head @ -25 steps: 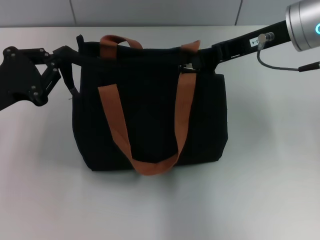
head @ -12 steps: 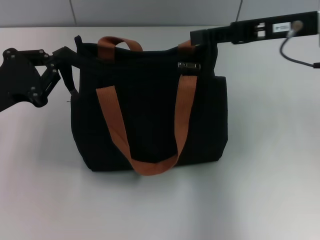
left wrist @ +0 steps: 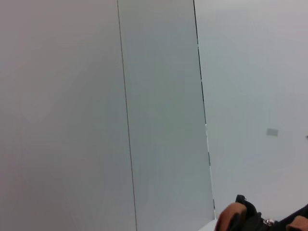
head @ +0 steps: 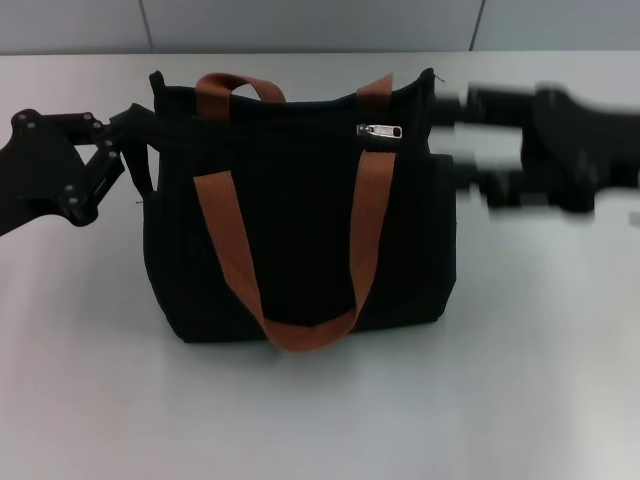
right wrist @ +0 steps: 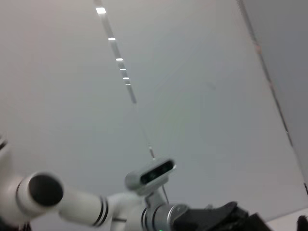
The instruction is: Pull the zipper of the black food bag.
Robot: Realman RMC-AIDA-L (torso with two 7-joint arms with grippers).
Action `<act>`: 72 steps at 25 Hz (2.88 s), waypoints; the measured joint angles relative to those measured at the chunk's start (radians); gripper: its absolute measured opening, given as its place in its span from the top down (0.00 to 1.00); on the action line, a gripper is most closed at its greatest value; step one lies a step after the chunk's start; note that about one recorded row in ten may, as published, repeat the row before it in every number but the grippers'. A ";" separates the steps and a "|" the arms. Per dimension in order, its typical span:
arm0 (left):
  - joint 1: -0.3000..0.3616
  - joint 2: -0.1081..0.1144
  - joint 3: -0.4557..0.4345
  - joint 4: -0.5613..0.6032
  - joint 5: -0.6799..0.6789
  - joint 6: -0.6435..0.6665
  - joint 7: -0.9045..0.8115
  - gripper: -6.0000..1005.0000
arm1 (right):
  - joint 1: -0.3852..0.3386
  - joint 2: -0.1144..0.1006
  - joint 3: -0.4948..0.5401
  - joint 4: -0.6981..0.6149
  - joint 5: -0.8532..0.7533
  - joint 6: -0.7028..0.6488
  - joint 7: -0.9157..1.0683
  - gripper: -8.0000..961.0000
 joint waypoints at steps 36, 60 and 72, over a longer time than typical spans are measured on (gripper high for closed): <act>0.023 0.047 0.014 0.052 0.025 -0.014 -0.224 0.60 | -0.135 0.036 -0.002 0.345 -0.262 0.073 -0.746 0.18; 0.052 0.010 0.406 0.146 -0.212 0.238 -0.227 0.18 | -0.119 0.037 -0.001 0.374 -0.254 0.136 -0.732 0.18; 0.087 -0.020 0.522 -0.018 -0.061 0.153 -0.068 0.19 | -0.119 0.036 -0.008 0.414 -0.259 0.132 -0.737 0.18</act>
